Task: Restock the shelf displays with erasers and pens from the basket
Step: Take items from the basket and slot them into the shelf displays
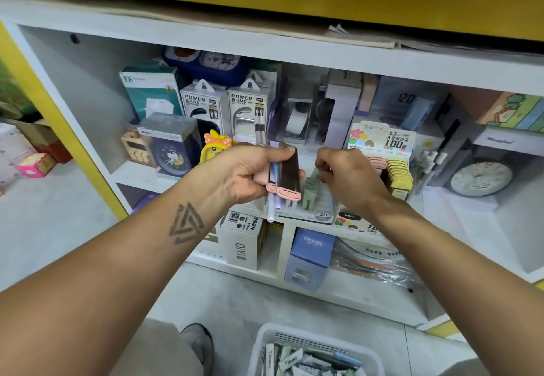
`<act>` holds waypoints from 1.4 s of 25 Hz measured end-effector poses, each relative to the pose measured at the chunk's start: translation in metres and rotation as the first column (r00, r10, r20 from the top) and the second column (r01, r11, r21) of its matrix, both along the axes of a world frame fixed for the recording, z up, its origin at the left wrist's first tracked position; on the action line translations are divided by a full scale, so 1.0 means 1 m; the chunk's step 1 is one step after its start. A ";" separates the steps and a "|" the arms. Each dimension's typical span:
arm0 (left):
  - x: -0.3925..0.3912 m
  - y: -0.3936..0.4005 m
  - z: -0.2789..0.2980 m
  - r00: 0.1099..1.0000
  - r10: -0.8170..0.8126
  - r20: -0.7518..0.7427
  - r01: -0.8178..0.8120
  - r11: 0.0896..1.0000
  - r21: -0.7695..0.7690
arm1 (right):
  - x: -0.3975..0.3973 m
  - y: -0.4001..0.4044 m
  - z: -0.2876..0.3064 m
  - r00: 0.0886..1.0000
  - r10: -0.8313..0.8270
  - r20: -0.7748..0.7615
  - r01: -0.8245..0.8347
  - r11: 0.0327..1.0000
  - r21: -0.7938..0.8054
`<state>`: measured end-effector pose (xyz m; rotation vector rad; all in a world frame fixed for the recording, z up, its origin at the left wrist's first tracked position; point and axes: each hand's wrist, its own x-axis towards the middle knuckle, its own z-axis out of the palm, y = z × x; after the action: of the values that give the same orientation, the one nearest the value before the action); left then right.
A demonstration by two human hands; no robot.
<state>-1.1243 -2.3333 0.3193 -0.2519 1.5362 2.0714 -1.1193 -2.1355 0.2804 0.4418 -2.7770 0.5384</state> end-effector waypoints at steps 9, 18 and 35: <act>0.001 0.002 0.004 1.000 0.022 -0.003 -0.022 0.999 0.039 | 0.009 -0.010 0.018 0.996 0.076 0.044 -0.080 0.992 0.096; 0.008 0.038 0.014 0.999 -0.010 0.032 0.003 0.978 0.209 | 0.051 0.013 0.039 0.885 0.389 -0.256 -0.355 0.919 0.170; 0.015 0.098 0.012 0.994 -0.099 0.050 0.089 0.981 0.171 | 0.072 0.094 0.063 0.915 0.263 -0.306 -0.286 0.958 -0.032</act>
<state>-1.1096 -2.2349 0.3314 -0.1720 1.3050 2.0857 -1.0472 -2.0419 0.3436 0.8319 -2.4094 0.5824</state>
